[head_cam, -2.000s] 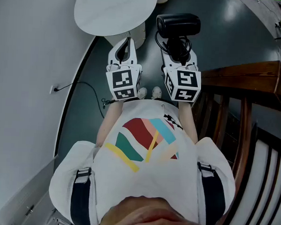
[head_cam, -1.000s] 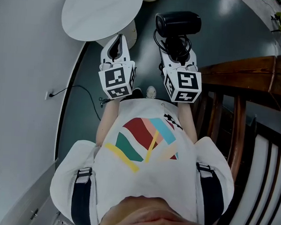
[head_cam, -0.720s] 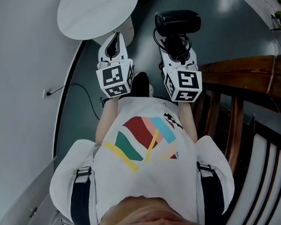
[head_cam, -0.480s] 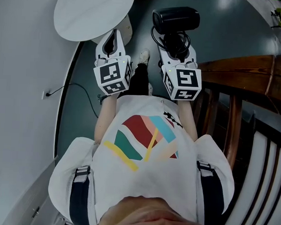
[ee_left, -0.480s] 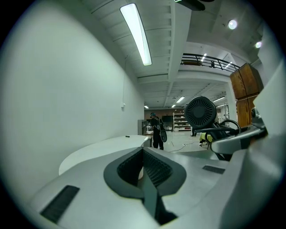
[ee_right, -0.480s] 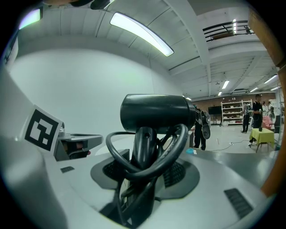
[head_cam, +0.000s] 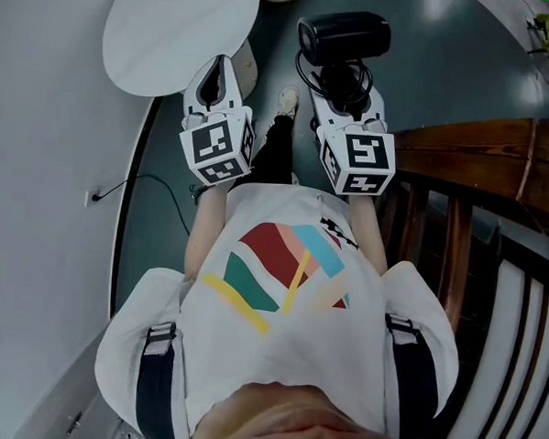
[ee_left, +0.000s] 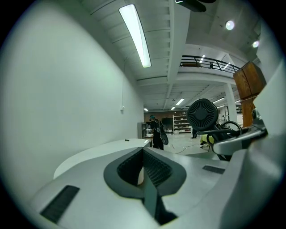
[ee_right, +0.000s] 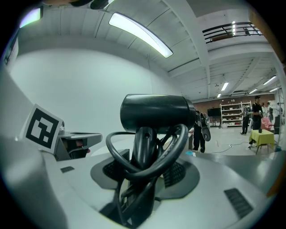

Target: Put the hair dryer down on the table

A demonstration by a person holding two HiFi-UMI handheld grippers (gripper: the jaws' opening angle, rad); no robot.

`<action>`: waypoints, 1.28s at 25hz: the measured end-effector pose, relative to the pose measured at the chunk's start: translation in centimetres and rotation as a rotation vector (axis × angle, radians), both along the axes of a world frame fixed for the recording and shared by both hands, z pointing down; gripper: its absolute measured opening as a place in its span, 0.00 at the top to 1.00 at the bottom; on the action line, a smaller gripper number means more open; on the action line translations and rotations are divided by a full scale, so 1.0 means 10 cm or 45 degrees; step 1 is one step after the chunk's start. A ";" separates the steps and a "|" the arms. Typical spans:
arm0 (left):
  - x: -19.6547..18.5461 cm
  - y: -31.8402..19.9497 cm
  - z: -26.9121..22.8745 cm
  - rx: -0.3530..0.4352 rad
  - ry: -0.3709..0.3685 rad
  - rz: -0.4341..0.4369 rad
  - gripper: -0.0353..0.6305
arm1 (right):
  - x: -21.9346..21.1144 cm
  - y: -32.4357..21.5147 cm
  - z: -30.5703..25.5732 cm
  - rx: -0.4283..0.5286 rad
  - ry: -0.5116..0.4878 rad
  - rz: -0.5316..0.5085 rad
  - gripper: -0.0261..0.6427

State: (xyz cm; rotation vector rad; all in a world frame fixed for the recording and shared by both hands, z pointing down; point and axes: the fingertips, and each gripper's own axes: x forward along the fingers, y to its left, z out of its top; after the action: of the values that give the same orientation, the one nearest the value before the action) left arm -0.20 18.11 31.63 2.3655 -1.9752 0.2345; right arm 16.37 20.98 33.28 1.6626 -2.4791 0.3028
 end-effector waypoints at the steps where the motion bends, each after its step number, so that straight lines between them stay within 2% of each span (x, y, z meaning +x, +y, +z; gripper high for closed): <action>1: 0.00 -0.04 0.00 0.004 0.007 0.002 0.93 | 0.00 -0.04 0.00 0.003 0.002 0.000 0.63; 7: -0.08 -0.43 0.04 -0.009 -0.001 -0.024 0.93 | -0.06 -0.41 -0.03 0.013 0.011 0.002 0.63; 11: -0.13 -0.76 0.02 -0.010 0.041 -0.020 0.93 | -0.08 -0.70 -0.03 0.005 0.025 0.005 0.63; 14: -0.10 -1.01 0.00 -0.005 0.032 -0.006 0.93 | -0.06 -0.94 -0.02 -0.002 0.025 0.014 0.63; 25: -0.11 -2.24 -0.12 -0.027 0.085 0.009 0.93 | -0.14 -2.17 -0.12 -0.033 0.033 -0.012 0.63; 28: -0.32 -2.69 -0.07 -0.031 0.106 0.004 0.93 | -0.35 -2.64 -0.06 -0.041 0.040 -0.023 0.63; 32: -0.94 -3.17 0.33 -0.039 0.130 0.000 0.93 | -0.97 -3.18 0.29 -0.033 0.032 -0.022 0.63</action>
State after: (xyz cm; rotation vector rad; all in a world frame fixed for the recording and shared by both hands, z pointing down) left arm -9.58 -13.61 34.89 2.3098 -1.9127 0.1400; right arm 6.67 -10.86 36.19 1.6238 -2.4594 0.3091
